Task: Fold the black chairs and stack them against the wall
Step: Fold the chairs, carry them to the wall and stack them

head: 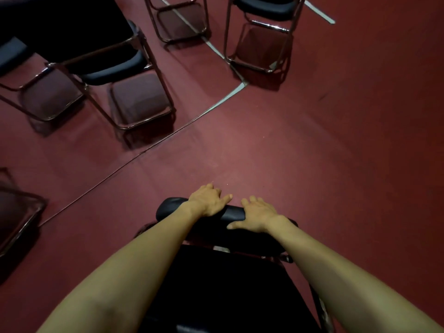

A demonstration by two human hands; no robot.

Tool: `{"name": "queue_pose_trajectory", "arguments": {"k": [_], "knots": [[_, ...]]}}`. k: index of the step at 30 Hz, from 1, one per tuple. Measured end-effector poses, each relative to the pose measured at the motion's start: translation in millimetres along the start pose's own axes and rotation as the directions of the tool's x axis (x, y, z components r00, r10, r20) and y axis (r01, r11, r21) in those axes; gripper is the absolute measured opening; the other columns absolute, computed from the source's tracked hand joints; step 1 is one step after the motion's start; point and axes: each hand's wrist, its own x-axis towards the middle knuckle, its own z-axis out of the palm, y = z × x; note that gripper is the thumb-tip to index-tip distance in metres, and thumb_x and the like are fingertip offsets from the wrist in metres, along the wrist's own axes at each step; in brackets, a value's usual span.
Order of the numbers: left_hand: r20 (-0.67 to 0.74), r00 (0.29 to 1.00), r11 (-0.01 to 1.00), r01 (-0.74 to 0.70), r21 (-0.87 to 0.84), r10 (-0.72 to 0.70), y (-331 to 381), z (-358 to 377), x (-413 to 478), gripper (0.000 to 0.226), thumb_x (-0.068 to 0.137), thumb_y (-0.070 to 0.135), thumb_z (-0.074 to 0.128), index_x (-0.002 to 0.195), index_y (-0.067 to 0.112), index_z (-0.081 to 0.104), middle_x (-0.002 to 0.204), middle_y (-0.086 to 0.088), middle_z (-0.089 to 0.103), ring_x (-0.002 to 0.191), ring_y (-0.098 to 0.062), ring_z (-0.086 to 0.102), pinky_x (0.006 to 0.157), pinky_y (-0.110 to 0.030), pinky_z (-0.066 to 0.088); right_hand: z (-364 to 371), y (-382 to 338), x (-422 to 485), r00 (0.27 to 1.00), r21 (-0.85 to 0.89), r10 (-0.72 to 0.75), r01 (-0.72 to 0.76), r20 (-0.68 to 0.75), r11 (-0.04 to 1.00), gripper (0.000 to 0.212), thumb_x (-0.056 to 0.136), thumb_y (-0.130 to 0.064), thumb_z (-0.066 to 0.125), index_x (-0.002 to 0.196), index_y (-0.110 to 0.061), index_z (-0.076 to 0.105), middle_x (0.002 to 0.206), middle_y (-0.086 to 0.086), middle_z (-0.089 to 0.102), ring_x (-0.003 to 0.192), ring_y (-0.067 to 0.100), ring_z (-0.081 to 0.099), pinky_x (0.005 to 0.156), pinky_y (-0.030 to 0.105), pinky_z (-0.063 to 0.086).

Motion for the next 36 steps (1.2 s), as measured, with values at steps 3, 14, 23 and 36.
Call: {"name": "queue_pose_trajectory", "arguments": {"k": [3,14,23,36], "knots": [[0.007,1.0,0.999,0.018,-0.04,-0.018,-5.1,6.2,-10.2,0.062,0.1,0.053,0.029,0.125,0.005,0.058,0.135,-0.023,0.049,0.128,-0.036,0.042,0.107,-0.042,0.034,7.3,-6.7,-12.1,1.0,-0.024,-0.026,0.026,0.001,0.999,0.089,0.081,-0.076,0.042,0.14,-0.011,0.033,0.142,0.014,0.036,0.13,0.032,0.034,0.103,0.041,0.032],[0.042,0.997,0.996,0.058,0.061,-0.061,-1.9,29.1,-58.4,0.056,0.097,0.048,0.045,0.134,0.007,0.05,0.139,-0.018,0.042,0.131,-0.034,0.04,0.108,-0.041,0.035,43.7,-26.6,-39.7,0.998,-0.204,-0.063,0.06,-0.006,0.977,0.085,0.081,-0.078,0.037,0.133,-0.011,0.039,0.134,0.013,0.045,0.123,0.031,0.043,0.098,0.039,0.037],[-0.653,0.732,0.981,0.15,-0.122,-0.193,-3.2,28.8,-159.1,0.031,0.091,0.03,0.057,0.113,0.009,0.065,0.11,-0.011,0.062,0.109,-0.033,0.056,0.102,-0.039,0.034,38.1,-30.5,-28.6,0.998,-0.288,-0.026,0.009,-0.057,0.958,0.072,0.08,-0.063,0.06,0.13,-0.015,0.041,0.13,0.011,0.046,0.121,0.029,0.045,0.095,0.038,0.042],[-0.659,-0.014,0.659,0.017,-0.752,-0.752,5.6,109.2,-192.3,0.034,0.075,0.023,0.062,0.108,0.011,0.064,0.129,-0.013,0.05,0.128,-0.031,0.038,0.116,-0.051,0.012,55.1,-25.9,-23.4,0.957,-0.063,-0.003,-0.016,-0.291,0.998,0.067,0.079,-0.048,0.071,0.128,-0.008,0.047,0.125,0.015,0.046,0.118,0.031,0.042,0.091,0.039,0.044]]}}
